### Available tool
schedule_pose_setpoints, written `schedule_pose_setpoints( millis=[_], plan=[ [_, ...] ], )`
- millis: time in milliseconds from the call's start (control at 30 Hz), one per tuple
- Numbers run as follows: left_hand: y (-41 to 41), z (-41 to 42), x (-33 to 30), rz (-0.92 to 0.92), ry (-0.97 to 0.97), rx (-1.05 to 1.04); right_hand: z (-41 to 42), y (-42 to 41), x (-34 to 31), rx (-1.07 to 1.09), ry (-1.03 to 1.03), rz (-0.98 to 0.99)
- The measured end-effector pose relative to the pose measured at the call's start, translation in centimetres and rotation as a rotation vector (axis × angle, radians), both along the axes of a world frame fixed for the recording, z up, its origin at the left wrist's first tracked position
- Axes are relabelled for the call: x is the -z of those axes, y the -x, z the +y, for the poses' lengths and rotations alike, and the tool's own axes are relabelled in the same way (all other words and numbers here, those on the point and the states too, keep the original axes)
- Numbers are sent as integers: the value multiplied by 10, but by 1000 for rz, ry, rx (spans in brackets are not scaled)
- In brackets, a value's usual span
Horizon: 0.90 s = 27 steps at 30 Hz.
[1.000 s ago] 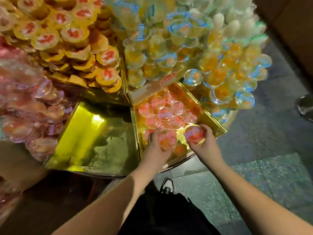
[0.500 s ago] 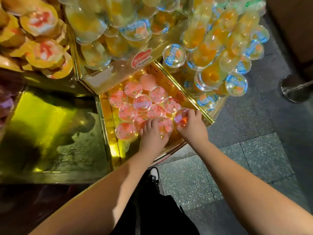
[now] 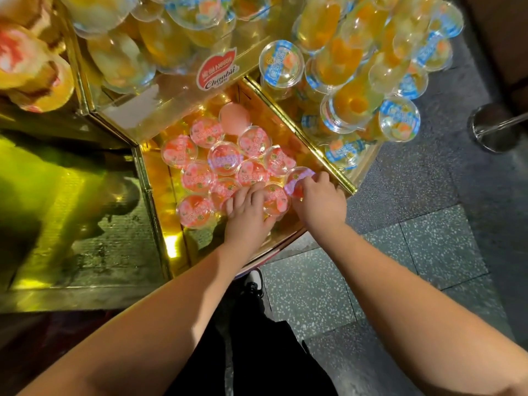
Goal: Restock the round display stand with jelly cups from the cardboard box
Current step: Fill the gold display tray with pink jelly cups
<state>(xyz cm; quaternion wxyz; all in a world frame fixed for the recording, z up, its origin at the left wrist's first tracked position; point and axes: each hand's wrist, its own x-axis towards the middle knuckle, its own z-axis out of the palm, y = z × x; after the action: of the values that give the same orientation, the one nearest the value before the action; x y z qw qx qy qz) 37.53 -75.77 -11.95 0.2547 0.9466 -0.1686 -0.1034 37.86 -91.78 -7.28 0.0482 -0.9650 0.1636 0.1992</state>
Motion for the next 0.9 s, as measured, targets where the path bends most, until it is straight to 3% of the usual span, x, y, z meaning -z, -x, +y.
schedule_pose_setpoints(
  millis=[200, 367, 567, 900],
  plan=[
    [-2, 10, 4, -70, -222, 162, 0, -3, 3, -11, -70, 145],
    [-6, 8, 1, -75, -362, 177, -3, -2, 2, -7, -81, 138],
    [-10, 15, -3, -77, -310, 255, 0, -2, 2, 17, -43, 86],
    [-10, 4, 0, -92, -271, 206, -2, -2, 3, 44, 47, 48]
  ],
)
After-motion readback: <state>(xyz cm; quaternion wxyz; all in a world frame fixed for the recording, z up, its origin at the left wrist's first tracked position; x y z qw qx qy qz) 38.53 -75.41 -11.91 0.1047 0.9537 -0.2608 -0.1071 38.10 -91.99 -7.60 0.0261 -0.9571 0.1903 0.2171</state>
